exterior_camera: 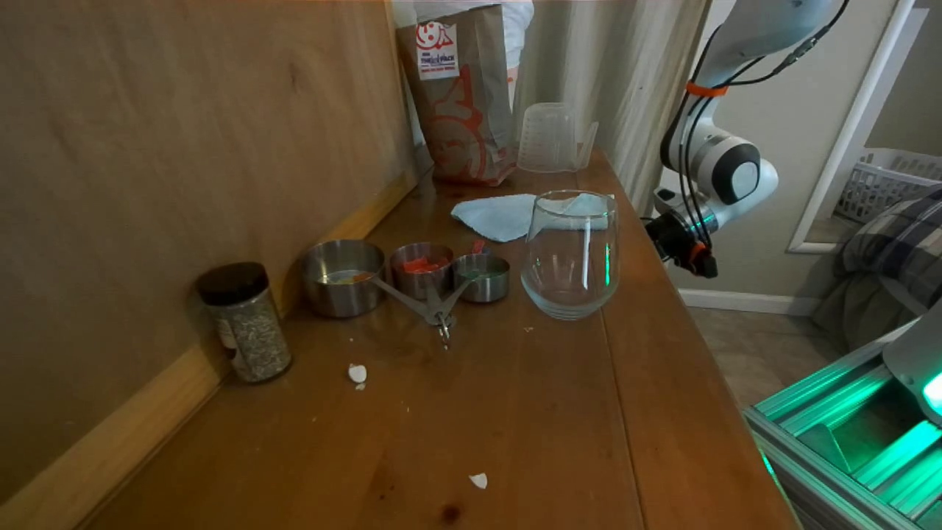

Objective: Pull open the top drawer

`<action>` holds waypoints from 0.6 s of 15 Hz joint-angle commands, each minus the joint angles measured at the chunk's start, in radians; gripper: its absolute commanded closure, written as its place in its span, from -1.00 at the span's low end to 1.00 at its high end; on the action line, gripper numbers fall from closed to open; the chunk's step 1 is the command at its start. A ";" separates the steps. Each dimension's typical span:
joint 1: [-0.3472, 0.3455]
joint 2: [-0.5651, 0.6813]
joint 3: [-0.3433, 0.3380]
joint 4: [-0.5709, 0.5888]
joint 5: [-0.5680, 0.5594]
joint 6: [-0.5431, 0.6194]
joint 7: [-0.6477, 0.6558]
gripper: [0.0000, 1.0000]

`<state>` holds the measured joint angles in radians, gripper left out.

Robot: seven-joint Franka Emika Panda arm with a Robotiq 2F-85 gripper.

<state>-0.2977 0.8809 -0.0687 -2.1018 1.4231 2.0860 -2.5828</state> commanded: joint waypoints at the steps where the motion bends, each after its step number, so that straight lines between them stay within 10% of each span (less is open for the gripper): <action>1: 0.020 0.029 -0.020 0.026 0.057 -0.031 -0.029 -1.00; 9: 0.025 0.050 -0.034 0.046 0.069 -0.058 -0.015 0.24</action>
<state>-0.2935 0.9053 -0.0819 -2.0815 1.4526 2.0514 -2.5895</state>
